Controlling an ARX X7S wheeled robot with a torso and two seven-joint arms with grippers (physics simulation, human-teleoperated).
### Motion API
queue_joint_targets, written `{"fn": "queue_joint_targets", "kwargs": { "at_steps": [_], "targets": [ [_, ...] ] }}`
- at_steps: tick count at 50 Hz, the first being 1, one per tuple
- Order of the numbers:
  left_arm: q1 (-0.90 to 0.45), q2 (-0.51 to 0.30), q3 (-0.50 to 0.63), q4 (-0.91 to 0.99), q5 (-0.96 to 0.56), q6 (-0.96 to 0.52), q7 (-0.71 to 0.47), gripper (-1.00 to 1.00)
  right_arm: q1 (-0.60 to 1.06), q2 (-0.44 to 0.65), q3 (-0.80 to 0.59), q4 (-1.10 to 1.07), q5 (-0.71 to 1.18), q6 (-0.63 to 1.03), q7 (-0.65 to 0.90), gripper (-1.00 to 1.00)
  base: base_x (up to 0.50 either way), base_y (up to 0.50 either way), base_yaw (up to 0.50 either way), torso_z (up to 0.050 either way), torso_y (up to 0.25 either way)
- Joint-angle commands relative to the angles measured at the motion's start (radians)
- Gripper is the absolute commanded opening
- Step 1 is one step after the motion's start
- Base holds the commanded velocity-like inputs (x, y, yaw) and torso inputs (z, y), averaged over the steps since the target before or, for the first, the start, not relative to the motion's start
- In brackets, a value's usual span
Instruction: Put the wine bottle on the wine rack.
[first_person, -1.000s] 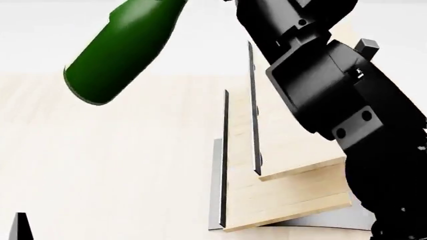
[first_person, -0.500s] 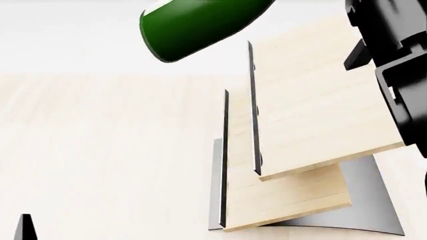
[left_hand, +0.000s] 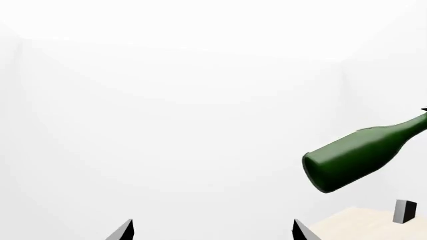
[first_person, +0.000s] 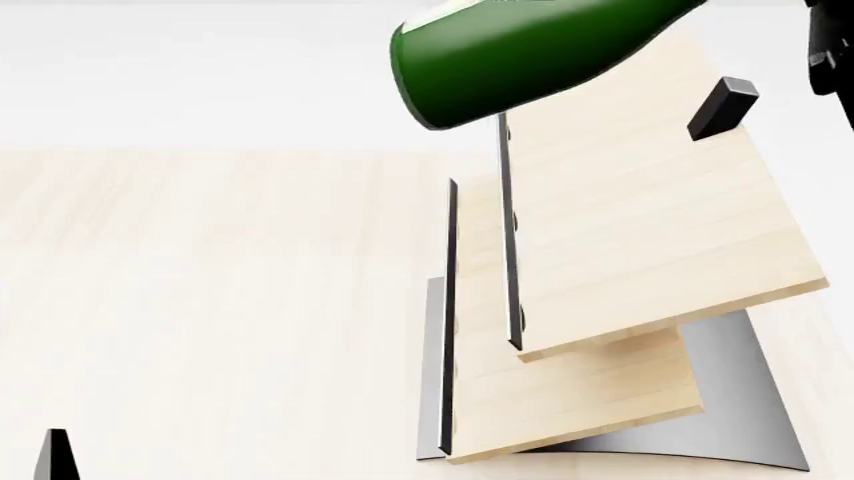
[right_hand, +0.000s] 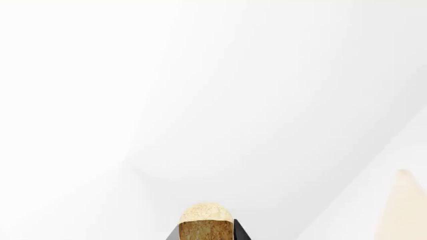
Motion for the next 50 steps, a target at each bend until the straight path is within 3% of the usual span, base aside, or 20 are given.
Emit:
{"fn": "queue_joint_targets", "kwargs": {
  "at_steps": [1, 21, 50],
  "targets": [
    [-0.001, -0.002, 0.003, 0.003, 0.0, -0.002, -0.003, 1.0, -0.018, 0.044, 0.051, 0.005, 0.027, 0.025, -0.025, -1.0, 0.0, 0.0, 0.0, 0.0, 0.0],
    [0.001, -0.004, 0.014, -0.001, 0.007, 0.002, -0.006, 1.0, -0.08, 0.096, 0.064, 0.062, 0.058, 0.067, -0.065, -1.0, 0.0, 0.0, 0.0, 0.0, 0.0],
    [-0.004, -0.008, 0.026, -0.008, 0.014, 0.002, -0.011, 1.0, -0.136, 0.151, 0.136, 0.001, 0.183, 0.099, -0.009, -1.0, 0.0, 0.0, 0.0, 0.001, 0.001]
  ]
}}
